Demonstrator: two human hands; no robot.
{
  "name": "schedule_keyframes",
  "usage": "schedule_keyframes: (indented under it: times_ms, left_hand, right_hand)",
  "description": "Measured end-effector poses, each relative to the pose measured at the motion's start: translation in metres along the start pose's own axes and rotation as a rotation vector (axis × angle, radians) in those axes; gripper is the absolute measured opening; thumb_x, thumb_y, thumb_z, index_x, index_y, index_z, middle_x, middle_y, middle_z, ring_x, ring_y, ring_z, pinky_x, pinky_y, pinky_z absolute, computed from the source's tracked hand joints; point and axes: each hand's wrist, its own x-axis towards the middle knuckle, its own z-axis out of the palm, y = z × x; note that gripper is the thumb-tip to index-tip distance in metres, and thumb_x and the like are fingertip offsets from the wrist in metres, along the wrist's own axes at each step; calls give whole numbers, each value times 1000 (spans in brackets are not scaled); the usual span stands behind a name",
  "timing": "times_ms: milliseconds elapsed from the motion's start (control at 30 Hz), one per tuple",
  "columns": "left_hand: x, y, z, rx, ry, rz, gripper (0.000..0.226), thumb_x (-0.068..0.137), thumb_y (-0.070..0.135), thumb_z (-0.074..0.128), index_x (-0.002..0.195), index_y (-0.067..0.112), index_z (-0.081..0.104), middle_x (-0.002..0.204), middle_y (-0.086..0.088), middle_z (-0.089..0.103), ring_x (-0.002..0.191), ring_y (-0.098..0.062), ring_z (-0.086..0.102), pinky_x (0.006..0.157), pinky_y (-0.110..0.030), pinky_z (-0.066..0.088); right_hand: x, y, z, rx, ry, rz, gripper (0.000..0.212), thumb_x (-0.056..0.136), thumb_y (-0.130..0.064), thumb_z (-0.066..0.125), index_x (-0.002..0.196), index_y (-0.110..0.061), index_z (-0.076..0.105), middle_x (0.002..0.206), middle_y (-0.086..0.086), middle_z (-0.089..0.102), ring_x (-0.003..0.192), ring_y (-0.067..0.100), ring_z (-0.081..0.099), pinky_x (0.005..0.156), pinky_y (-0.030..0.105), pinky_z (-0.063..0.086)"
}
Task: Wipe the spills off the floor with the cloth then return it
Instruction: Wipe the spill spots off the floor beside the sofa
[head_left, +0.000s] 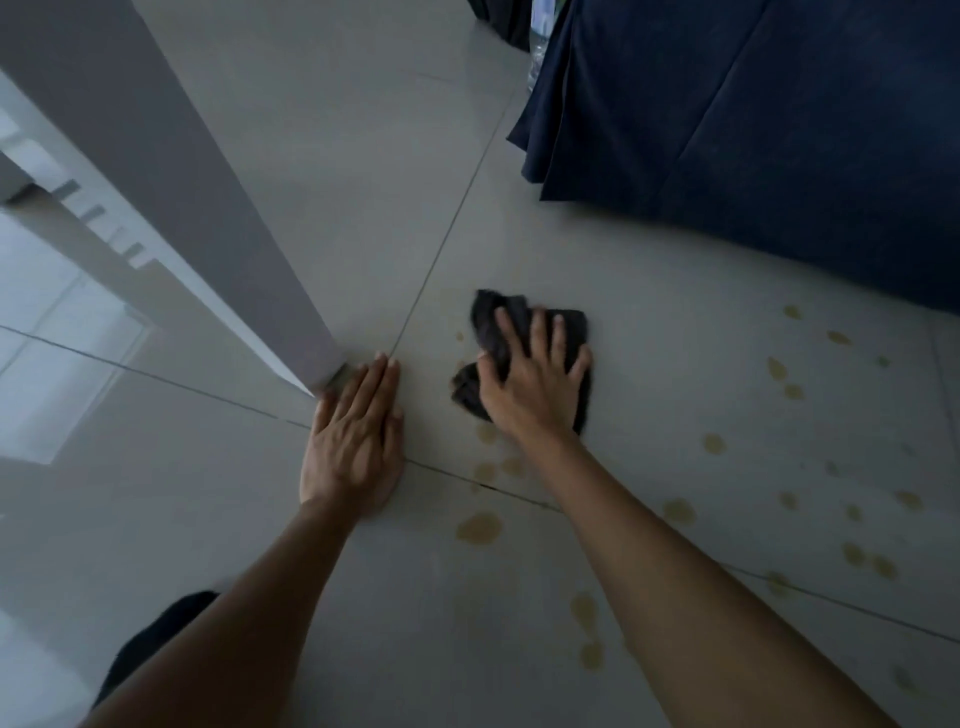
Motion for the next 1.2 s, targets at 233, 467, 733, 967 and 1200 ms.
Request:
schedule_keyframes:
  times_ms: [233, 467, 733, 967, 1200]
  left_hand:
    - [-2, 4, -6, -21, 10, 15, 58, 94, 34, 21, 151, 20, 22, 159, 3, 20, 147, -14, 19, 119, -39, 15]
    - [-2, 2, -3, -9, 34, 30, 58, 95, 33, 23, 150, 19, 25, 158, 1, 24, 146, -16, 21, 119, -40, 16]
    - [0, -1, 2, -4, 55, 45, 58, 94, 34, 24, 150, 18, 27, 157, -1, 26, 145, -18, 23, 118, -39, 16]
    - [-2, 2, -1, 13, 35, 51, 59, 94, 32, 24, 150, 15, 27, 157, -5, 26, 145, -23, 24, 117, -41, 17]
    - [8, 29, 0, -100, 16, 32, 60, 88, 27, 30, 144, 8, 38, 153, -12, 33, 142, -29, 29, 115, -38, 21]
  right_hand:
    - [-64, 107, -12, -95, -67, -383, 58, 91, -59, 21, 147, -51, 8, 161, -10, 14, 148, 12, 8, 116, 45, 9]
    - [-39, 82, -11, -36, 15, 209, 61, 92, -55, 19, 150, -44, 7, 162, -3, 5, 149, 20, -1, 115, 55, -1]
    - [-106, 2, 15, -21, 21, -133, 62, 91, -53, 31, 150, -38, 22, 160, 1, 21, 148, 22, 12, 116, 52, 4]
    - [-181, 112, -12, -111, -65, -127, 60, 94, -55, 18, 151, -42, 9, 162, -10, 6, 149, 13, 3, 117, 43, 2]
    - [-115, 117, -20, -48, -34, 258, 59, 95, -51, 22, 151, -41, 5, 162, -5, 4, 149, 18, -2, 116, 54, 1]
